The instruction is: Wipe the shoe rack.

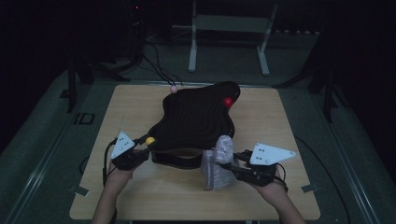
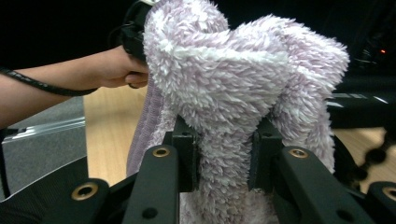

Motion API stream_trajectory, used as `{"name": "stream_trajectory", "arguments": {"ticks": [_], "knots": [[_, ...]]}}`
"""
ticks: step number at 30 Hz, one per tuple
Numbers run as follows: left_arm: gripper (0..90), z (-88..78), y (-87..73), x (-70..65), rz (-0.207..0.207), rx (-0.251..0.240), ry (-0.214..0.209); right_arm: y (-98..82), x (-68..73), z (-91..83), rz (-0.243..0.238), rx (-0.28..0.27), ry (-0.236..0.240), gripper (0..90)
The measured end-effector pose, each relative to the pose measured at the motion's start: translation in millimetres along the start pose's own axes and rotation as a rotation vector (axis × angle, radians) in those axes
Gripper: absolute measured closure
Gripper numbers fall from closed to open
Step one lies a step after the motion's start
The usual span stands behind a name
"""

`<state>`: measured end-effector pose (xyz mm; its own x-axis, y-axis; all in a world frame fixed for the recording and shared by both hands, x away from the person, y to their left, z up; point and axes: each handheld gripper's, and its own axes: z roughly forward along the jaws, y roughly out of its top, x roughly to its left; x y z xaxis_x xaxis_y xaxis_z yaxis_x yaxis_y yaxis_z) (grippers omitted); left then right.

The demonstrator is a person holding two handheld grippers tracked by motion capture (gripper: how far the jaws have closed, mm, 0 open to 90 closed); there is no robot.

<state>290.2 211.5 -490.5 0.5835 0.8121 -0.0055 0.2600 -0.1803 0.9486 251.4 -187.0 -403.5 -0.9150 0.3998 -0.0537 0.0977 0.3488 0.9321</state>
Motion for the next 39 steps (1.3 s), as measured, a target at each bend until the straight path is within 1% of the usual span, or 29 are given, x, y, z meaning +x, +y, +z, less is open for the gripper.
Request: {"name": "stream_trajectory", "arguments": {"ticks": [2,3,5,7,9,13,14,15,16,17,18,19,21,23,24,26,27,29,31,32,35,36,38,39], "knots": [[59.0,0.1,0.4,-0.5,0.004,0.002,0.003,0.3,0.5,2.3,-0.003,-0.002,0.007,69.7],[59.0,0.3,0.0,-0.8,0.002,-0.001,0.005,-3.5,-3.0,7.8,0.015,-0.009,0.003,69.7],[59.0,1.2,-0.4,-0.7,0.003,-0.007,0.005,-10.2,-5.8,11.3,0.039,-0.017,0.011,69.8],[58.9,1.7,-0.2,-0.5,0.005,-0.007,0.005,-14.8,-7.3,13.8,0.056,0.004,0.013,69.7],[58.9,1.8,-1.0,-0.1,0.003,-0.014,0.002,-13.6,-4.8,14.2,0.045,0.019,0.014,69.6],[59.0,1.9,-1.1,0.4,0.006,-0.014,-0.003,-1.5,2.6,10.5,-0.002,-0.004,0.032,69.5],[59.0,1.9,-1.6,0.8,0.005,-0.018,-0.005,-0.6,2.7,10.9,-0.008,-0.007,0.029,69.5],[59.0,2.0,-1.6,1.3,0.005,-0.017,-0.009,-2.0,1.2,12.6,0.000,-0.005,0.027,69.5],[59.1,2.0,-1.1,1.4,0.009,-0.014,-0.010,-5.5,-1.4,15.7,0.013,0.007,0.027,69.6],[59.0,2.0,-1.1,1.2,0.009,-0.014,-0.010,-11.7,-4.7,20.5,0.039,0.023,0.035,69.6],[59.1,2.1,-1.3,1.2,0.008,-0.016,-0.010,-15.0,-5.7,23.2,0.051,0.029,0.043,69.6],[59.1,2.2,-1.8,1.7,0.005,-0.020,-0.013,-17.4,-4.5,26.4,0.050,0.047,0.049,69.5],[59.1,2.1,-1.8,2.8,0.005,-0.018,-0.021,-15.5,2.5,28.9,0.019,0.067,0.048,69.5],[59.1,2.2,-2.2,2.8,0.003,-0.022,-0.021,-9.2,6.8,27.2,0.001,0.048,0.063,69.4],[59.1,2.3,-2.5,3.3,0.002,-0.023,-0.024,-6.3,7.0,26.3,-0.008,0.038,0.054,69.4],[59.1,2.3,-2.2,4.4,0.002,-0.021,-0.033,-5.3,3.6,26.7,0.000,0.031,0.037,69.5],[59.1,2.3,-1.8,4.1,0.004,-0.017,-0.032,-7.8,0.7,28.7,0.013,0.039,0.032,69.5],[59.1,2.9,-2.1,4.0,0.002,-0.021,-0.035,-15.2,-3.0,34.2,0.040,0.059,0.038,69.5],[59.1,3.1,-2.1,5.0,-0.002,-0.021,-0.043,-18.3,-1.7,39.3,0.038,0.090,0.039,69.4],[59.1,3.1,-1.9,5.0,-0.004,-0.020,-0.044,-16.8,0.8,40.0,0.024,0.091,0.035,69.4],[59.2,3.3,-2.5,5.5,-0.009,-0.024,-0.047,-6.4,6.0,36.4,-0.008,0.054,0.036,69.3],[59.2,3.2,-2.2,5.7,-0.009,-0.021,-0.049,-4.4,5.5,35.1,-0.008,0.037,0.033,69.3],[59.2,3.2,-2.2,5.7,-0.009,-0.021,-0.049,-4.3,3.6,35.0,-0.004,0.030,0.031,69.3],[59.1,3.8,-2.1,5.0,-0.009,-0.022,-0.052,-11.9,-3.1,39.0,0.011,0.027,0.037,69.3]]}}
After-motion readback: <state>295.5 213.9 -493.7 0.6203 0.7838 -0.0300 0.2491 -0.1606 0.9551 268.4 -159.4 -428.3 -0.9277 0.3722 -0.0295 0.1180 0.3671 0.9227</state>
